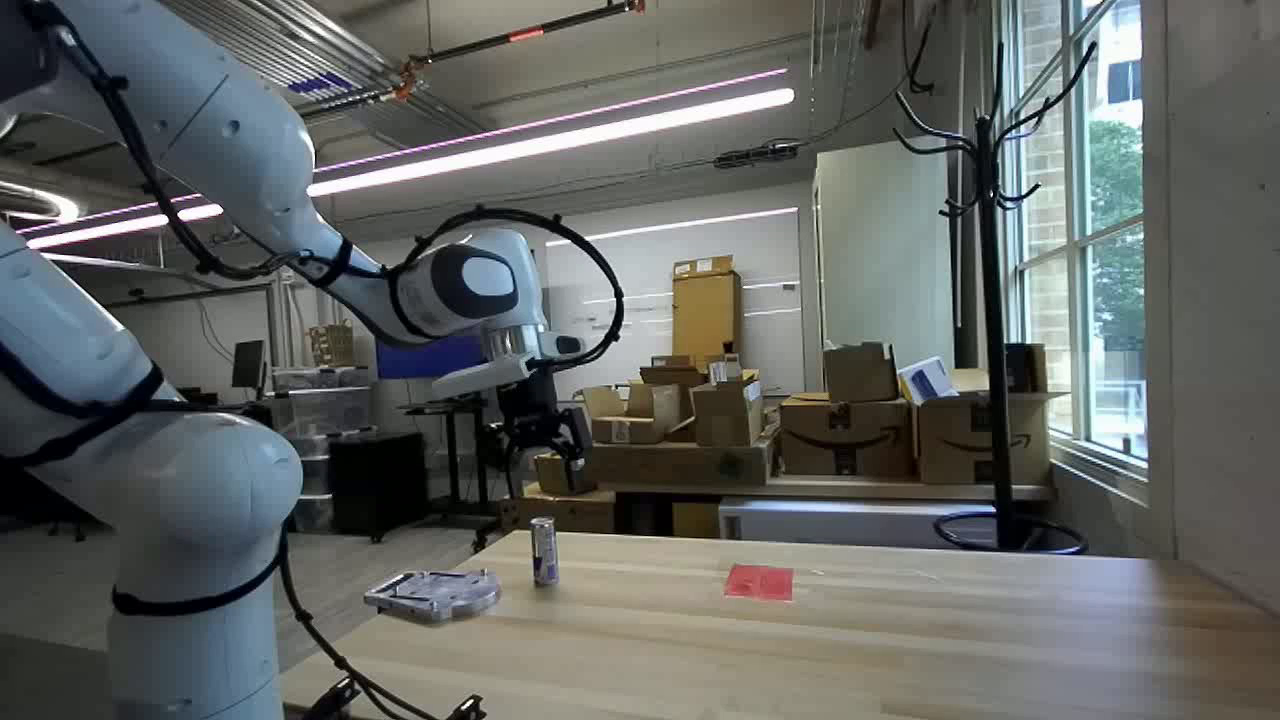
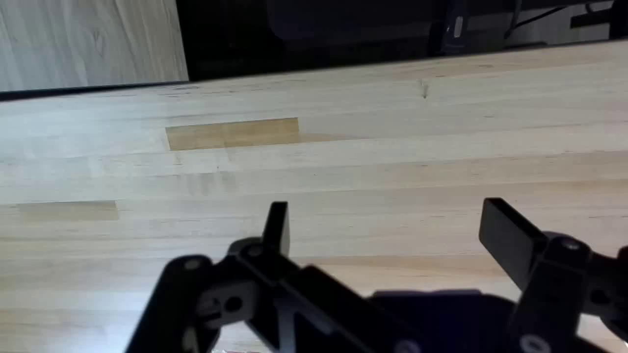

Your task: Put the can on top of the silver object.

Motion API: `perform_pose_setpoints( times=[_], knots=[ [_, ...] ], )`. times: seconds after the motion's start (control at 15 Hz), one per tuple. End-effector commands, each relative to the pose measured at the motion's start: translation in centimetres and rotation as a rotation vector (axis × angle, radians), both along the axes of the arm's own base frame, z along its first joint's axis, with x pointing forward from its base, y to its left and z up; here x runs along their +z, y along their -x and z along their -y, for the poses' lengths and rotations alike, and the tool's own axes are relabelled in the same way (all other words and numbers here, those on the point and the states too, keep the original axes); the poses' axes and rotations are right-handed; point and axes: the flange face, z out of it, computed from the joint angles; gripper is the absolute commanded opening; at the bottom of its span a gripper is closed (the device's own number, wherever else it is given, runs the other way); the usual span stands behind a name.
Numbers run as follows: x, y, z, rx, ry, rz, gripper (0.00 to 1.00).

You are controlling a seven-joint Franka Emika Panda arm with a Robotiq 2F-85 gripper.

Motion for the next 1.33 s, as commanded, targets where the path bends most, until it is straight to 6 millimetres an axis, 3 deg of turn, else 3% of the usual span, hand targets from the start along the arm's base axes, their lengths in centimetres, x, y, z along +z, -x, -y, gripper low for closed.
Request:
perform_pose_setpoints(
  times=[0.0,0.4,0.53,0.8,1.27],
  knots=[
    [0.0,0.0,0.0,0.000,-0.001,-0.001,1.00],
    [0.0,0.0,0.0,0.000,-0.001,-0.001,1.00],
    [0.9,-0.8,-0.1,0.026,0.032,0.010,1.00],
    [2.9,-3.4,-1.6,0.100,0.087,0.049,1.00],
    [5.5,-9.7,-7.5,0.326,0.126,0.129,1.00]
  ],
)
